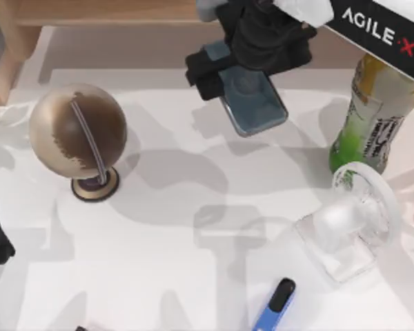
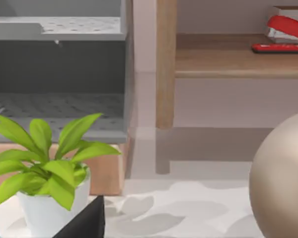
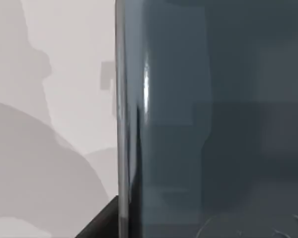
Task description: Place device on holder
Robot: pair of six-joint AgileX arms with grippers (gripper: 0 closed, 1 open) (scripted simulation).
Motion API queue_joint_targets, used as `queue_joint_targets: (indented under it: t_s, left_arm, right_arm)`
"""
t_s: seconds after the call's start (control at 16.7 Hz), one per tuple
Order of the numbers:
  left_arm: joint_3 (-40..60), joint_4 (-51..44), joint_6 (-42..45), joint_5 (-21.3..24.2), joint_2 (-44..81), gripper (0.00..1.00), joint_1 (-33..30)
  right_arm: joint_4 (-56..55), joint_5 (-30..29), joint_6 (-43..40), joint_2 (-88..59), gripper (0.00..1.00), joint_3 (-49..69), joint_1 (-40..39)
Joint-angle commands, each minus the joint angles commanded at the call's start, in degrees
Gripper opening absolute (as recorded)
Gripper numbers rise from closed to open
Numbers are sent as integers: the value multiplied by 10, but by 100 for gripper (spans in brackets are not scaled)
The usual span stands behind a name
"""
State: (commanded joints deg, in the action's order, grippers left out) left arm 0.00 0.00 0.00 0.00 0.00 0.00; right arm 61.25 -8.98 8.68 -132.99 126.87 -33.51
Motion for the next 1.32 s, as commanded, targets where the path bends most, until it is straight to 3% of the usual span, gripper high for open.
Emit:
queue_joint_targets:
  t_s: [0.78,1.32]
  left_arm:
    - [0,0,0,0,0,100,0]
    - [0,0,0,0,0,100,0]
  right_arm:
    - [-339,-249,88,551,0,-568,-3]
    - [-520,-377,154,756,0,-922,51]
